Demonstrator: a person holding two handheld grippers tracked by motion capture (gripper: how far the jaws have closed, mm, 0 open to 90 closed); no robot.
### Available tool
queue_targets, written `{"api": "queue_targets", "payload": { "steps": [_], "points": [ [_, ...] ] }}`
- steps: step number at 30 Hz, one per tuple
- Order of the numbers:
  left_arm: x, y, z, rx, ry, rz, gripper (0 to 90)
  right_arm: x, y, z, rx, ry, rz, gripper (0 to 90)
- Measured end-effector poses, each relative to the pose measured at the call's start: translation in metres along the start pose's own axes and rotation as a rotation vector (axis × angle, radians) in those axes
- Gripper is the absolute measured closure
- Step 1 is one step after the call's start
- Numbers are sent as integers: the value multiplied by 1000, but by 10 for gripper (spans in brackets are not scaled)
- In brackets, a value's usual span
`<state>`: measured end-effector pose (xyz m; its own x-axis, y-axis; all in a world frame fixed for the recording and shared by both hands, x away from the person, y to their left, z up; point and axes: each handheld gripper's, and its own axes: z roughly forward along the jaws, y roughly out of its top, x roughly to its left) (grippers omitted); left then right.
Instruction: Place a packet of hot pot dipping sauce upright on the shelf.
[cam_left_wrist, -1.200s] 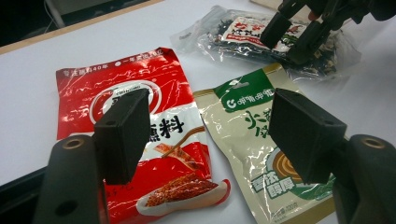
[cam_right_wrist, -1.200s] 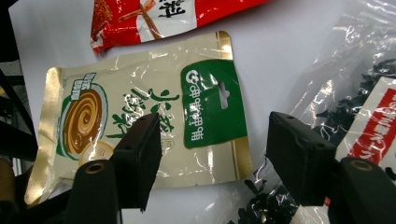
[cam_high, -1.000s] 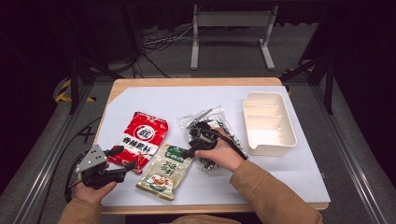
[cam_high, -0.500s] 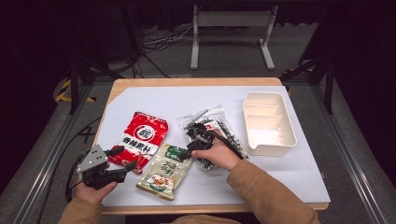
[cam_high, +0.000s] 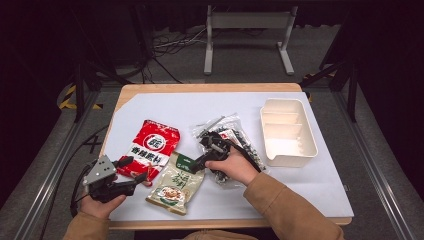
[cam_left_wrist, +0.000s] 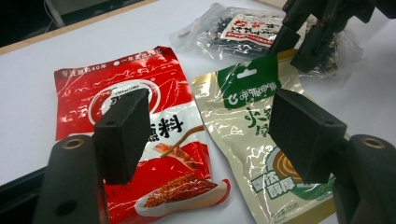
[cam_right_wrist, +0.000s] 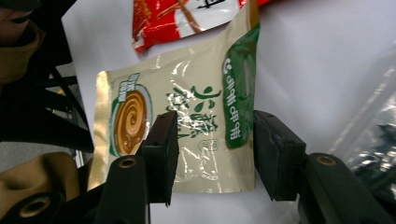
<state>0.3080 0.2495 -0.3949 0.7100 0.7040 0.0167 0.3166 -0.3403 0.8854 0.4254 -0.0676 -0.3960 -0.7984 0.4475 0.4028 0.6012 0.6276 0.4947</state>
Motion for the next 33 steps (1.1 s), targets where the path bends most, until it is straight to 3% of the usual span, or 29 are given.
{"api": "queue_targets", "payload": {
  "steps": [5, 14, 22, 25, 33],
  "points": [
    [0, 0, 0, 0, 1, 2, 302, 6, 1, 11, 40, -8, -43, 557],
    [0, 0, 0, 2, 0, 1, 302, 7, 2, 22, 91, -5, -53, 684],
    [0, 0, 0, 2, 2, 2, 302, 9, 2, 35, 136, -76, -136, 818],
    [0, 0, 0, 1, 1, 0, 302, 8, 2, 35, 135, -95, -147, 885],
    [0, 0, 0, 1, 3, -3, 302, 9, 3, 29, 108, -81, -148, 895]
  ]
}}
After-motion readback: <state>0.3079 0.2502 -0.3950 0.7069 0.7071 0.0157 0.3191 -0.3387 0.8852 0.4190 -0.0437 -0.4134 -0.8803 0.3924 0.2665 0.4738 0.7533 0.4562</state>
